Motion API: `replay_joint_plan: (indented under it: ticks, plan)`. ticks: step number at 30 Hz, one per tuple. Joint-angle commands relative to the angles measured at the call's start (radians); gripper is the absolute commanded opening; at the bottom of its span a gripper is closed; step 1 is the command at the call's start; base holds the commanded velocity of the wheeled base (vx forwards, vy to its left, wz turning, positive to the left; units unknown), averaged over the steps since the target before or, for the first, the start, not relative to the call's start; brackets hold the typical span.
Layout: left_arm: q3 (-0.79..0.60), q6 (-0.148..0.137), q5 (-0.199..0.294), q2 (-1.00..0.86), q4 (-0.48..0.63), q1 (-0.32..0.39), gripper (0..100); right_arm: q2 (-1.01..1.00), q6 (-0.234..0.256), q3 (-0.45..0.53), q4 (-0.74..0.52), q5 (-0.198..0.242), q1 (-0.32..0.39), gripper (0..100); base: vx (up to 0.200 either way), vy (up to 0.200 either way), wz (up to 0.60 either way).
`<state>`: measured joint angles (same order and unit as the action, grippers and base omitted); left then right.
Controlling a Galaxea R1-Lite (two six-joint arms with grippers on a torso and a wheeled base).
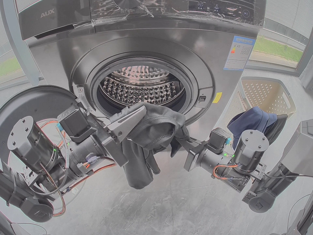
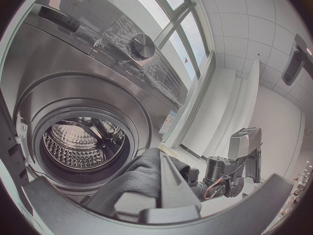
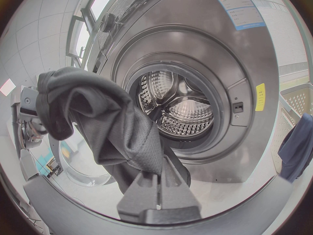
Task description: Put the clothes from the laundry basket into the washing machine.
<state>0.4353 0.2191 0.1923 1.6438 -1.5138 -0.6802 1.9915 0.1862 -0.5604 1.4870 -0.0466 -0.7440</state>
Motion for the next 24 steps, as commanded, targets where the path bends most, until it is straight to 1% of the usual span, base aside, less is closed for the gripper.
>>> replay_joint_plan:
  ticks: [1, 2, 3, 10, 14, 17, 20, 24]
  plan:
    - [0.016, 0.000, -0.005, -0.004, -0.002, 0.004, 0, -0.030, -0.007, 0.059, 0.002, 0.002, 0.000, 0, 0.000, 0.000, 0.00]
    - [0.017, 0.000, -0.005, -0.006, -0.002, 0.004, 0, -0.026, -0.008, 0.063, 0.002, 0.002, -0.001, 0, 0.000, 0.000, 0.00]
    - [0.019, 0.000, -0.005, -0.009, -0.002, 0.004, 0, -0.026, -0.011, 0.065, 0.002, 0.002, -0.001, 100, 0.000, 0.000, 0.00]
    - [0.013, -0.003, 0.002, -0.016, -0.003, -0.002, 0, -0.016, -0.013, 0.056, 0.001, 0.005, 0.005, 100, 0.000, 0.000, 0.00]
    - [0.008, -0.003, 0.004, -0.015, -0.028, -0.007, 0, -0.010, -0.014, 0.043, -0.001, 0.005, 0.005, 100, 0.000, 0.000, 0.00]
    - [0.005, -0.004, 0.004, -0.016, -0.029, -0.009, 0, 0.001, -0.016, 0.014, -0.005, 0.005, 0.006, 100, 0.000, 0.000, 0.00]
    - [0.005, -0.004, 0.004, -0.016, -0.031, -0.009, 0, 0.010, -0.031, -0.019, -0.007, 0.007, 0.012, 100, 0.000, 0.000, 0.00]
    - [0.002, -0.004, 0.004, -0.016, -0.031, -0.009, 0, 0.024, -0.034, -0.073, -0.016, 0.008, 0.014, 100, 0.000, 0.000, 0.00]
